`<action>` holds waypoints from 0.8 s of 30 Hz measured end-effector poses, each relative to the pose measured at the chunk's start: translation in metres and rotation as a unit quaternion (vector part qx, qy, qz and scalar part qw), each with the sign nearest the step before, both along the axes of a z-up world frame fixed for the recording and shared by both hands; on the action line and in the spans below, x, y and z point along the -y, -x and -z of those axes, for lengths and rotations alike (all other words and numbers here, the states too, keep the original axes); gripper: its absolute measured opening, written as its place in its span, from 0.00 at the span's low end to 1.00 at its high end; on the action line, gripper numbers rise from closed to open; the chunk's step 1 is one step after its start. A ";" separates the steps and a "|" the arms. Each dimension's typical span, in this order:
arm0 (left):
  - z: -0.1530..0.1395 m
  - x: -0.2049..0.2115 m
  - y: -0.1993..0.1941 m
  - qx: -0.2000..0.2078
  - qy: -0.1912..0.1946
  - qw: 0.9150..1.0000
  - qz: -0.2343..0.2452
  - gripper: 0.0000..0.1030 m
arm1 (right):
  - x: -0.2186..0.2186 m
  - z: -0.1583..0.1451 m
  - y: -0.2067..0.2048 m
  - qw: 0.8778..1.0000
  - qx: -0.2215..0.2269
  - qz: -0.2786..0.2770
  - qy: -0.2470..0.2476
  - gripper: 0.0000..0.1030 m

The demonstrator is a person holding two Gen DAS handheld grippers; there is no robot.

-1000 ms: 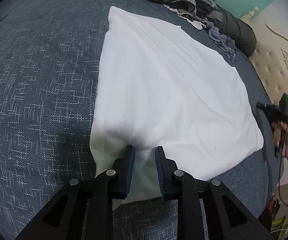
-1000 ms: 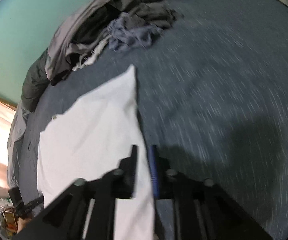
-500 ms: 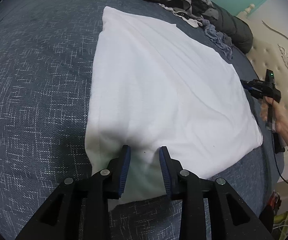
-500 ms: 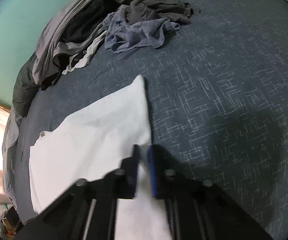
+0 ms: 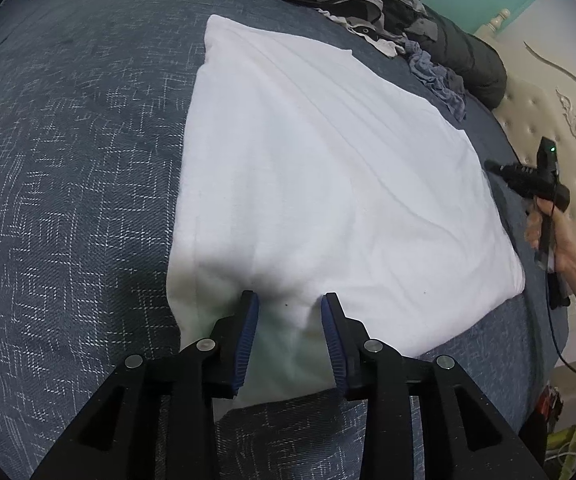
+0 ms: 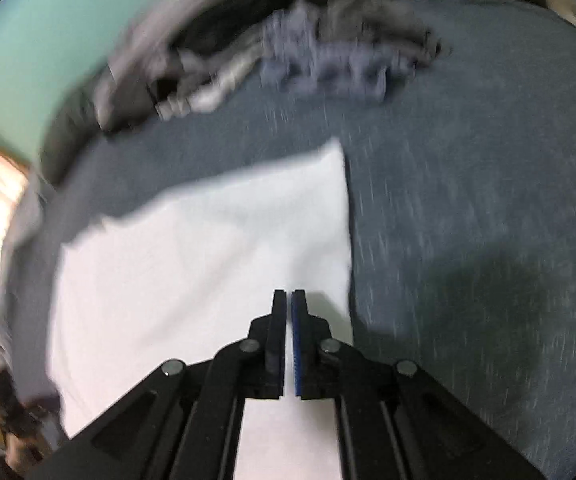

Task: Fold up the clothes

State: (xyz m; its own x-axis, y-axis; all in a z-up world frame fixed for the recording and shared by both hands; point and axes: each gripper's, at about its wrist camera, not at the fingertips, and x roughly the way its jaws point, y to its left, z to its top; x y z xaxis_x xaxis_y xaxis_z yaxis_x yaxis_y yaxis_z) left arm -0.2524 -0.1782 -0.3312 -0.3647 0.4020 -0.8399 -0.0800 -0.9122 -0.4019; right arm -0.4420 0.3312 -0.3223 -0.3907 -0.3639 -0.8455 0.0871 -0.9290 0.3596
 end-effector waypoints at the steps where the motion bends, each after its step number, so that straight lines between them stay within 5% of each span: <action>1: -0.001 0.001 0.000 0.000 -0.001 1.000 -0.003 0.35 | -0.002 0.002 -0.004 1.000 0.007 0.009 -0.013 0.02; 6: -0.015 0.007 -0.003 -0.004 0.001 1.000 -0.015 0.35 | -0.003 -0.019 -0.035 0.998 -0.014 0.022 -0.053 0.05; 12: -0.030 0.017 -0.013 -0.011 -0.003 0.999 -0.041 0.37 | 0.058 -0.056 -0.101 0.997 -0.040 -0.067 0.024 0.05; 18: -0.036 0.011 -0.032 -0.029 -0.010 0.998 -0.054 0.38 | 0.139 -0.049 -0.160 0.988 -0.017 -0.143 0.051 0.05; 24: -0.032 0.006 -0.050 -0.042 -0.025 0.996 -0.075 0.39 | 0.189 -0.028 -0.186 0.988 0.008 -0.145 0.060 0.05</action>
State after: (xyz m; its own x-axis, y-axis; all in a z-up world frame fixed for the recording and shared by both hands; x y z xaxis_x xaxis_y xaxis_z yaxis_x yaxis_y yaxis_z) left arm -0.2024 -0.1846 -0.2991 -0.4929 0.3774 -0.7839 0.0209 -0.8956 -0.4443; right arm -0.2561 0.1420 -0.2947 -0.2419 -0.5572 -0.7943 0.3369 -0.8160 0.4698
